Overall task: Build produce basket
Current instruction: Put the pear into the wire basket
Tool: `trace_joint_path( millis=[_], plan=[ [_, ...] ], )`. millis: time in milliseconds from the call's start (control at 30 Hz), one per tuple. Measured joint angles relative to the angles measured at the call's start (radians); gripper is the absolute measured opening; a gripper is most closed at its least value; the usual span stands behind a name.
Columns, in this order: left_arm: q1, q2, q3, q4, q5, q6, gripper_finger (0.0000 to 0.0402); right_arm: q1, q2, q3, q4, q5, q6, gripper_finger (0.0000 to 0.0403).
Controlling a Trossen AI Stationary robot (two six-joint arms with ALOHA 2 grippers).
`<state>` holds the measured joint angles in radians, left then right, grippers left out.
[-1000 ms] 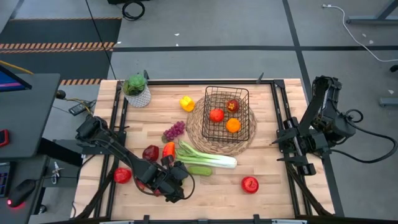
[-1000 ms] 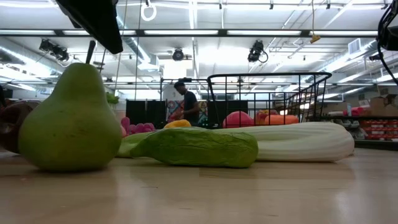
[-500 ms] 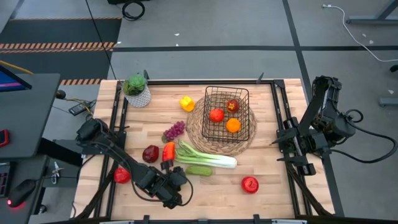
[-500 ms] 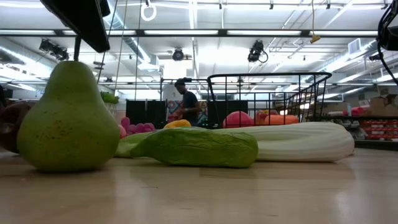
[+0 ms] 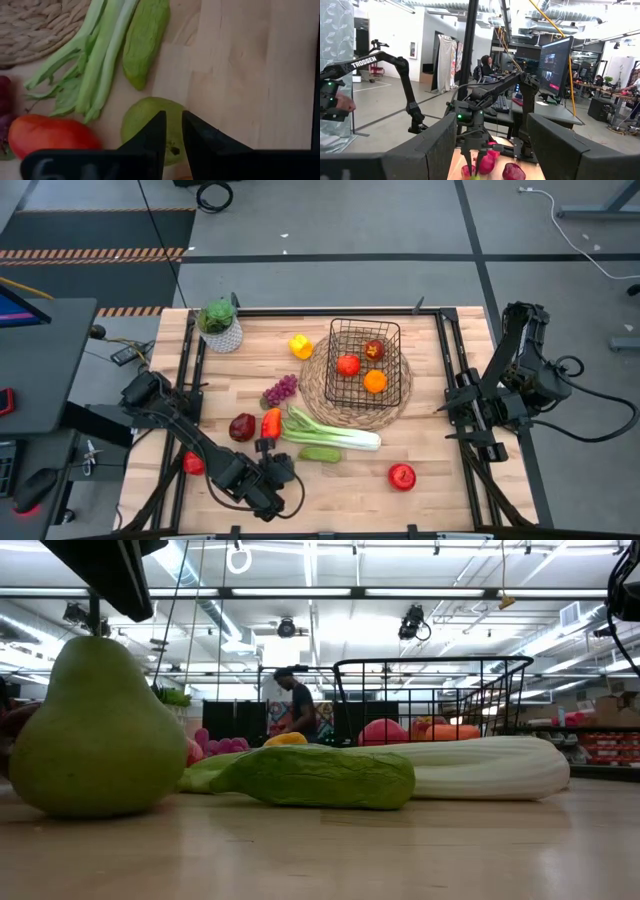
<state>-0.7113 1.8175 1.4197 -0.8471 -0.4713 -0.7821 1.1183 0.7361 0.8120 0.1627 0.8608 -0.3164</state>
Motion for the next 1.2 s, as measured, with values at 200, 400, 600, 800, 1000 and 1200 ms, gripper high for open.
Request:
trace_joint_path(
  millis=[200,400,600,800,1000,1200],
  plan=[
    [0.001,-0.001,0.0,0.008,0.0,0.016,0.0067,0.0,0.0,0.0,0.0,0.0,0.0,0.0247],
    [0.001,-0.032,0.0,0.011,0.014,-0.023,0.0059,0.0,0.0,0.0,0.0,0.0,0.0,0.0247],
    [0.001,-0.034,0.001,0.013,0.118,-0.025,0.0046,0.0,0.0,0.0,0.0,0.0,0.0,0.0247],
    [-0.006,-0.033,0.048,-0.039,0.128,0.032,0.0035,0.0,0.0,0.0,0.0,0.0,0.0,0.0247],
    [-0.012,-0.034,0.093,-0.13,0.134,0.021,0.0021,0.0,0.0,0.0,0.0,0.0,0.0,0.0247],
    [-0.01,-0.022,0.062,-0.158,0.182,-0.086,0.0012,0.0,0.0,0.0,0.0,0.0,0.0,0.0247]
  ],
)
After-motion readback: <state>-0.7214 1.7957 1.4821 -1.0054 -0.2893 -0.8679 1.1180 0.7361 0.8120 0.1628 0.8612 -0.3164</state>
